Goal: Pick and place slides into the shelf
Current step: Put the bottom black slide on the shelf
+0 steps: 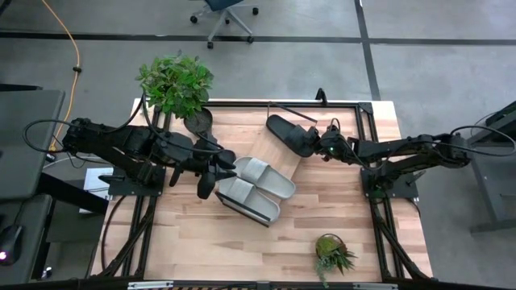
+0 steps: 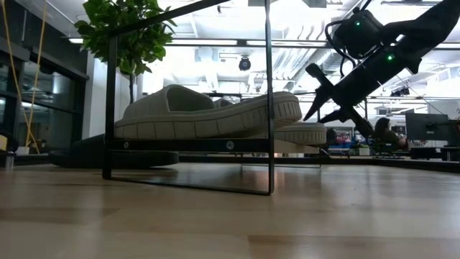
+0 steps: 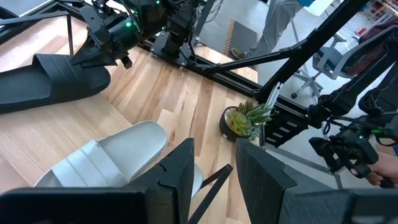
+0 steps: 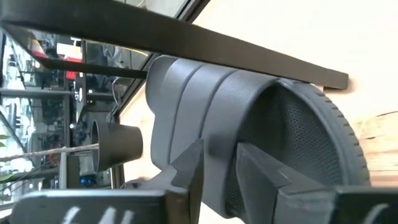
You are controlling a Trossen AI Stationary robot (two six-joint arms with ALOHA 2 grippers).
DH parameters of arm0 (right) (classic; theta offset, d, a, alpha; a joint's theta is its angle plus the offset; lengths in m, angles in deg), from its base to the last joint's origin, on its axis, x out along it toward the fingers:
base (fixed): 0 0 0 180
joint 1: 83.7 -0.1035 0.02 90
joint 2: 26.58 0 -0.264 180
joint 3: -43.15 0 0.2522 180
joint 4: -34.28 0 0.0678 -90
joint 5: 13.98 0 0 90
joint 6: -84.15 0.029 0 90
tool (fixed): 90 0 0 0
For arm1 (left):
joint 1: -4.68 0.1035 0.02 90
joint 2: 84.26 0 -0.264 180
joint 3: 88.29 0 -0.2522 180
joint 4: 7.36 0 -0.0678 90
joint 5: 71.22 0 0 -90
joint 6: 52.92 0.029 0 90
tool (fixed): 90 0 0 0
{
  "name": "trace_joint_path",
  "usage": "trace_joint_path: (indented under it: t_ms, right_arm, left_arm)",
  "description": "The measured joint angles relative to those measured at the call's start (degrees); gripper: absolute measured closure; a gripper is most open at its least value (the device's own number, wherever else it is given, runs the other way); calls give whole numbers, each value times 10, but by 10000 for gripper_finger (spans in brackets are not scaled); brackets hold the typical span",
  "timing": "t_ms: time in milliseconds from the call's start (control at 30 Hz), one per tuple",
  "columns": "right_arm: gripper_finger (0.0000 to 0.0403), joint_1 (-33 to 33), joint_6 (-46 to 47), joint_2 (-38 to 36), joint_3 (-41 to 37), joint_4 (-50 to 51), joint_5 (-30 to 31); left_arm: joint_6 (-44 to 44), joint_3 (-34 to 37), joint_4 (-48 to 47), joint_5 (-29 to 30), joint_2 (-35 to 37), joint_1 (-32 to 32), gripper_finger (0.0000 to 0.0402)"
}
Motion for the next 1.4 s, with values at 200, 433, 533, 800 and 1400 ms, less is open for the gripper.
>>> trace_joint_path:
  t_ms: [200,433,533,800,1400]
  right_arm:
    - [368,0,-15,0,0,0,-3]
    - [398,0,-25,0,0,0,-5]
    - [399,0,-36,0,0,-1,-17]
    - [402,0,-70,0,0,-3,-62]
    - [403,-5,-146,-31,0,-46,-53]
  left_arm:
    - [0,0,-1,0,0,0,293]
    - [0,0,-1,0,0,0,293]
    - [0,0,-1,0,0,0,293]
    - [0,0,-2,0,0,0,293]
    - [-3,0,-3,0,0,0,293]
